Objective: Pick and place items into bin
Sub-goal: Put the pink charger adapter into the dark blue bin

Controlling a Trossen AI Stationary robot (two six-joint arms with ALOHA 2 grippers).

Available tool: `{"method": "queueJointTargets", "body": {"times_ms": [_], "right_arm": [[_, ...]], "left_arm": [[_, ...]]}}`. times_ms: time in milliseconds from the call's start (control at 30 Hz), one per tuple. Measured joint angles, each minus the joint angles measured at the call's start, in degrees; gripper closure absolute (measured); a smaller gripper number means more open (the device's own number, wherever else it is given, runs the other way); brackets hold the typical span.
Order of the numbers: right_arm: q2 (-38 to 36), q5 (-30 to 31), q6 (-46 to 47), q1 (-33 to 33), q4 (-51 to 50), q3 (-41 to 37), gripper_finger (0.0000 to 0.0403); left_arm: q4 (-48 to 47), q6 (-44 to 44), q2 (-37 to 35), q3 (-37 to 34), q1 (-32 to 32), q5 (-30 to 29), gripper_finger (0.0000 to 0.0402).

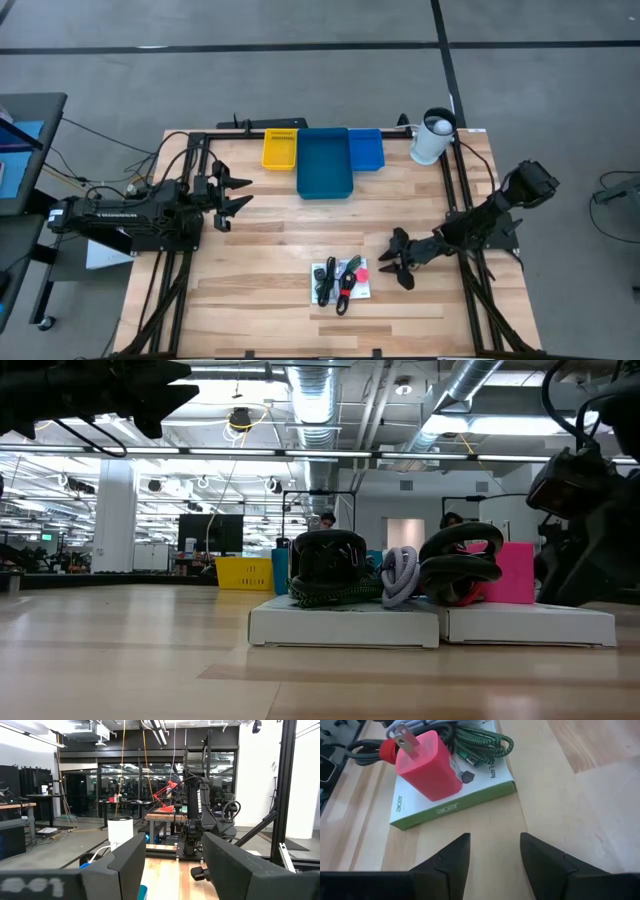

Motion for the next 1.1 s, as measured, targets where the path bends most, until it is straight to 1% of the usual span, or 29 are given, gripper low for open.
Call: {"method": "queueJointTargets", "body": {"times_ms": [433,533,733,1100], "right_arm": [[0.2,1.7,-1.7,-0.1,-0.6,1.7,0.0168],[0.2,1.9,-3.5,-0.1,-0.4,1.7,0.0164],[0.1,2.2,-3.8,-0.1,0.4,1.9,0.0163],[0.1,1.9,-12.0,0.0,-1.3,7.3,0.0163]], "left_arm": [[0.0,0.0,0.0,0.0,0.0,0.0,0.0216],[0.0,0.0,0.0,0.0,0.0,0.0,0.0216],[0.0,0.0,0.0,0.0,0.0,0.0,0.0216],[-0.1,0.0,0.0,0.0,0.0,0.0,0.0216]]}}
